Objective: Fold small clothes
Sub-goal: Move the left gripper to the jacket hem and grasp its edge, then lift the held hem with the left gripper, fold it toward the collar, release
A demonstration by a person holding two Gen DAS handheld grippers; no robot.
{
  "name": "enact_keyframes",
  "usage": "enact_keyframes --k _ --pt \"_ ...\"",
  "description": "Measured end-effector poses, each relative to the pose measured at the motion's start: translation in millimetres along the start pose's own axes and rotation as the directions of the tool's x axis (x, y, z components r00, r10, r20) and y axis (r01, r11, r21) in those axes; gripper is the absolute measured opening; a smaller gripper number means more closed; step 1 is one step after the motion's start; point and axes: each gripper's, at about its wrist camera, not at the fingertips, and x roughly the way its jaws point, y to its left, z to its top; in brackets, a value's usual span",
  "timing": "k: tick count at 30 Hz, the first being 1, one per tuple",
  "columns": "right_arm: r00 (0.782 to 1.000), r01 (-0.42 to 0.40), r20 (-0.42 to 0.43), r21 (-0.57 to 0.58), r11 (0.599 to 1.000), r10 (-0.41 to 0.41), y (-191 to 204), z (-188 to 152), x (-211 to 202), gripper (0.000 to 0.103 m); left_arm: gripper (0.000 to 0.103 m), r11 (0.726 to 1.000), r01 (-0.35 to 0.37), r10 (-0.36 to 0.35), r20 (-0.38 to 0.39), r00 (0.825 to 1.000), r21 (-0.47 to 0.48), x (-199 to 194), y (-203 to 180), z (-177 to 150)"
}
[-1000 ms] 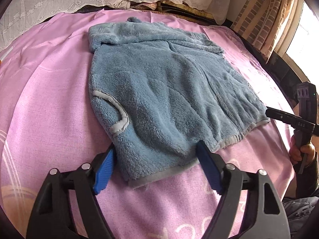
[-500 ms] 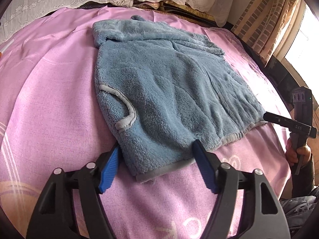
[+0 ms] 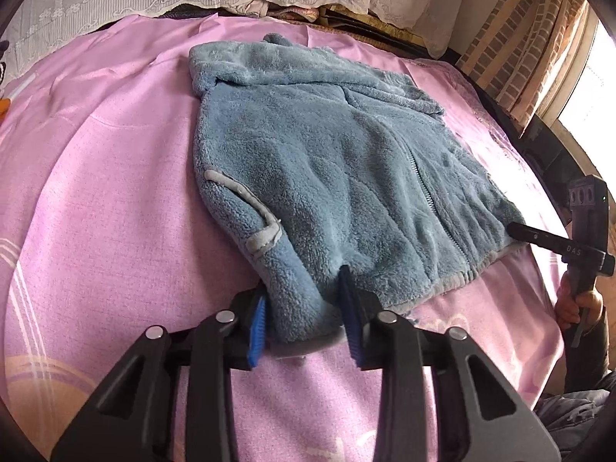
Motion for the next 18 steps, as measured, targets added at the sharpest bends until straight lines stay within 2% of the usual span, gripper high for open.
enact_keyframes --k 3,7,18 --pt "1.0 0.003 -0.004 0.001 1.0 -0.003 0.6 -1.7 2.1 0.02 0.021 0.996 -0.073 0.072 0.019 0.997 0.056 -2.5 -11.9 -0.2" --pt "1.0 0.01 -0.005 0.001 1.0 -0.01 2.0 -1.5 2.0 0.02 0.02 0.984 -0.143 0.14 0.036 0.989 0.109 -2.2 -22.3 -1.4" --pt "1.0 -0.001 0.025 0.009 1.0 0.0 3.0 -0.5 -3.8 0.018 0.017 0.982 -0.157 0.153 0.041 0.987 0.107 -4.7 -22.6 -1.6"
